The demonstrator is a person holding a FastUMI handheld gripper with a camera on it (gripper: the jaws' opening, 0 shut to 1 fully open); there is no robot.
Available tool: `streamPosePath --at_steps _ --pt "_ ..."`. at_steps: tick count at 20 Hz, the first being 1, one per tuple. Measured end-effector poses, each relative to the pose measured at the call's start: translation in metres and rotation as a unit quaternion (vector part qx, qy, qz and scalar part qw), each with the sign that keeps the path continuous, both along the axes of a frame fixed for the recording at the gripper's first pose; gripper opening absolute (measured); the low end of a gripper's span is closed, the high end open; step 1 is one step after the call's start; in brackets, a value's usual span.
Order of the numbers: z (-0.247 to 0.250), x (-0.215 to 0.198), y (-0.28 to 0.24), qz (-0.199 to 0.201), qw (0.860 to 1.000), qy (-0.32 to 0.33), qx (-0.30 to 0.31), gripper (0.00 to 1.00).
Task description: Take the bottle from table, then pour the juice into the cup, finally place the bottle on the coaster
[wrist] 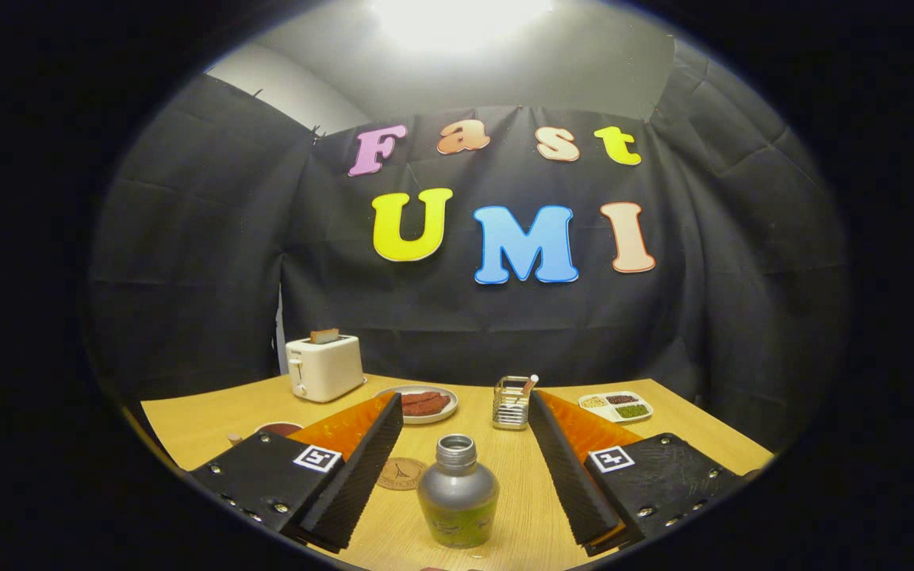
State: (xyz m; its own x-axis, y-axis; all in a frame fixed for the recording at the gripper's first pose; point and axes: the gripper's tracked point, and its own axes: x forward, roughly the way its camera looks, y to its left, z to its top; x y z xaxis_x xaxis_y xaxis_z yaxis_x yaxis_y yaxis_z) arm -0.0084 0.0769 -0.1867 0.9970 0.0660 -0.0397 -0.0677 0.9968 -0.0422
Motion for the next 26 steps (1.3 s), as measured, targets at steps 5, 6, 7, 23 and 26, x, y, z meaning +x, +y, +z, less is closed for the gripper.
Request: streamPosePath --at_steps 5,6,7,23,26 --pt "-0.037 0.010 -0.001 -0.013 1.000 0.013 0.001 0.98" --pt "-0.045 0.012 -0.002 -0.018 1.000 0.018 0.003 0.98" --pt "-0.052 0.014 -0.003 -0.021 1.000 0.022 0.006 0.98" --pt "-0.094 0.045 0.012 -0.018 0.998 0.057 -0.014 0.83" --pt "-0.074 0.052 0.029 -0.001 0.997 0.044 -0.068 0.83"
